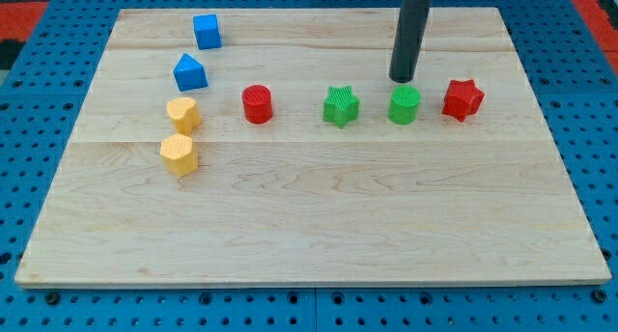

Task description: Move green circle along with green star slightly up

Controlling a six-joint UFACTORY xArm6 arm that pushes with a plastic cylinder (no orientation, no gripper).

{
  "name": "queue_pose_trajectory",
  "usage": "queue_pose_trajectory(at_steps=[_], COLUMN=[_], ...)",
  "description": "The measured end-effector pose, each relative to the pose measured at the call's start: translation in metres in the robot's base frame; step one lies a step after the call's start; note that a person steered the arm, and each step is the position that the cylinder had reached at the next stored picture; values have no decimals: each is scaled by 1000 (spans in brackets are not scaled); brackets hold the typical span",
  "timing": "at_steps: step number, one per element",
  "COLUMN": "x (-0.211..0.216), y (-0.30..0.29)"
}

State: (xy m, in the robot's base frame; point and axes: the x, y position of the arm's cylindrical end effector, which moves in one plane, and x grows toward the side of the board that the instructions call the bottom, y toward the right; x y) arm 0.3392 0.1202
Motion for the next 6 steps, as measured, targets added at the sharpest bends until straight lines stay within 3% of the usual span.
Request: queue_pose_trajectory(at_steps=[2, 6], x=[25, 93], y=[22, -14])
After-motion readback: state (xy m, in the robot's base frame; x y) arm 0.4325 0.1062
